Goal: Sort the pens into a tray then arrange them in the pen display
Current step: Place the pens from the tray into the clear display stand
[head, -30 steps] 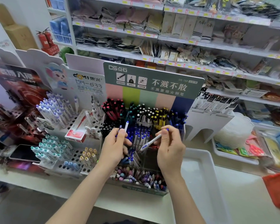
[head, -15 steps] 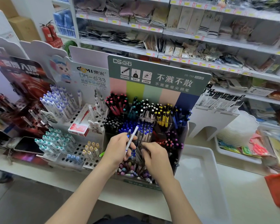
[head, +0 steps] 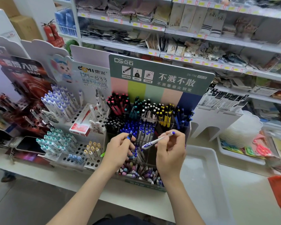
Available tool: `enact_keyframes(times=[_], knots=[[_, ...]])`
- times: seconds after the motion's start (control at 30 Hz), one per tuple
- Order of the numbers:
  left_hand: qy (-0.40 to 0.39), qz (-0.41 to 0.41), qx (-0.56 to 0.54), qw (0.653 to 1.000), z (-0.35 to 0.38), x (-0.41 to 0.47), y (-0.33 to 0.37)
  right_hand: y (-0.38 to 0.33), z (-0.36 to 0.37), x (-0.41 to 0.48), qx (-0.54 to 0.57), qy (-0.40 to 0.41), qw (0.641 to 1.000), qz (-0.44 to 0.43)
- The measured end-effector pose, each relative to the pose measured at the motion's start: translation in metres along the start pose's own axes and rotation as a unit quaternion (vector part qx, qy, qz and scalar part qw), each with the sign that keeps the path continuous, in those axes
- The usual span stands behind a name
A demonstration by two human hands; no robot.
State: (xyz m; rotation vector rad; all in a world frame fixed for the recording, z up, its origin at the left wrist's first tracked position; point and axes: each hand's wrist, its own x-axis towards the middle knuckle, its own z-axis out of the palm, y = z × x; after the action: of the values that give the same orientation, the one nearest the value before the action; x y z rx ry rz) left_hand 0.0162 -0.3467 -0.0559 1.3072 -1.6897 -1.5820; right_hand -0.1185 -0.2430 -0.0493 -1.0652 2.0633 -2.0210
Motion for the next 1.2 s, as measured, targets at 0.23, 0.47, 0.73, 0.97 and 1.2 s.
enact_keyframes(times=[0.23,0.47,0.73,0.97,1.2], knots=[[-0.004,-0.035,-0.018,0.999,-0.003,0.002,0.002,0.038,-0.007,-0.010,-0.169,-0.193,0.962,-0.090],[-0.040,-0.029,-0.026,0.998,-0.002,-0.005,0.007,0.063,0.004,-0.021,-0.294,-0.308,0.901,-0.081],[-0.071,0.017,-0.079,0.994,-0.008,-0.009,0.012,0.001,0.015,-0.004,-0.031,-0.223,0.969,0.102],[-0.065,0.140,-0.037,0.987,0.007,-0.006,0.041,-0.026,0.003,0.018,0.009,-0.086,0.996,0.030],[-0.032,0.270,0.080,0.959,0.040,0.002,0.074,-0.028,-0.035,0.064,-0.097,0.055,0.989,-0.097]])
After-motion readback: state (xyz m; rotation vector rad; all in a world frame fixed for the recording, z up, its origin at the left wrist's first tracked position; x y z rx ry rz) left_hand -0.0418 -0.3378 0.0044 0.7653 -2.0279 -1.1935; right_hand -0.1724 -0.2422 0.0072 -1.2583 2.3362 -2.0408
